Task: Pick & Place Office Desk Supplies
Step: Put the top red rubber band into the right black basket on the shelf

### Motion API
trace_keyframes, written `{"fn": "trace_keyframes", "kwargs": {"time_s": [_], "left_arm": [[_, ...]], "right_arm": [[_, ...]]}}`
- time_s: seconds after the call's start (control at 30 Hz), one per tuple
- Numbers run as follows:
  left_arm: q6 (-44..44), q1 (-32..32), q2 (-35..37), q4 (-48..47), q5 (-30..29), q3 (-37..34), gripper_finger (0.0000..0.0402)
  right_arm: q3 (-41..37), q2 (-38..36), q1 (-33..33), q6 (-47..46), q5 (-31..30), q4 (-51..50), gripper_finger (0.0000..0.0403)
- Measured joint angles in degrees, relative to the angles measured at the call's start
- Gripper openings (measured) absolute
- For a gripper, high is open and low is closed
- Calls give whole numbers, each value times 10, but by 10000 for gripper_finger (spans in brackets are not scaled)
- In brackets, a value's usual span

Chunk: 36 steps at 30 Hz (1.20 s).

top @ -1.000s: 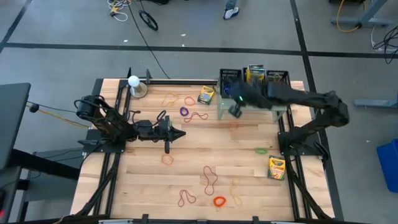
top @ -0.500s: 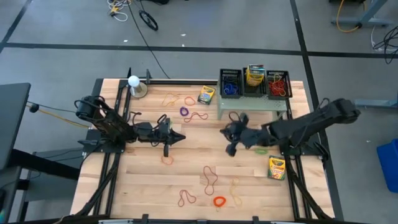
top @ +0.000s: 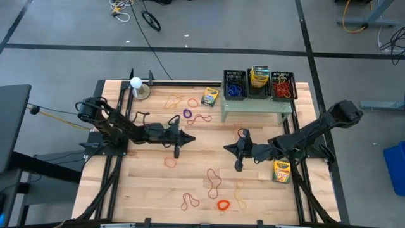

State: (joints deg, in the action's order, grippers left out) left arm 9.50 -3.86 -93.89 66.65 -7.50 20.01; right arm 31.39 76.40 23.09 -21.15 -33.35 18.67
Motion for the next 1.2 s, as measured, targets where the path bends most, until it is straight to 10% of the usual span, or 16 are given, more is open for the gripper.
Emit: {"fn": "trace_keyframes", "kwargs": {"time_s": [0.63, 0.77, 1.2], "left_arm": [[164, -122, 44, -623, -178, 226, 89], [220, -91, 43, -725, -116, 260, 104], [118, 103, 22, -679, -74, 263, 105]], "right_arm": [[0, 1, 22, 82, -21, -16, 13], [0, 1, 17, 99, -22, -18, 13], [0, 1, 10, 146, -21, -22, 13]]}}
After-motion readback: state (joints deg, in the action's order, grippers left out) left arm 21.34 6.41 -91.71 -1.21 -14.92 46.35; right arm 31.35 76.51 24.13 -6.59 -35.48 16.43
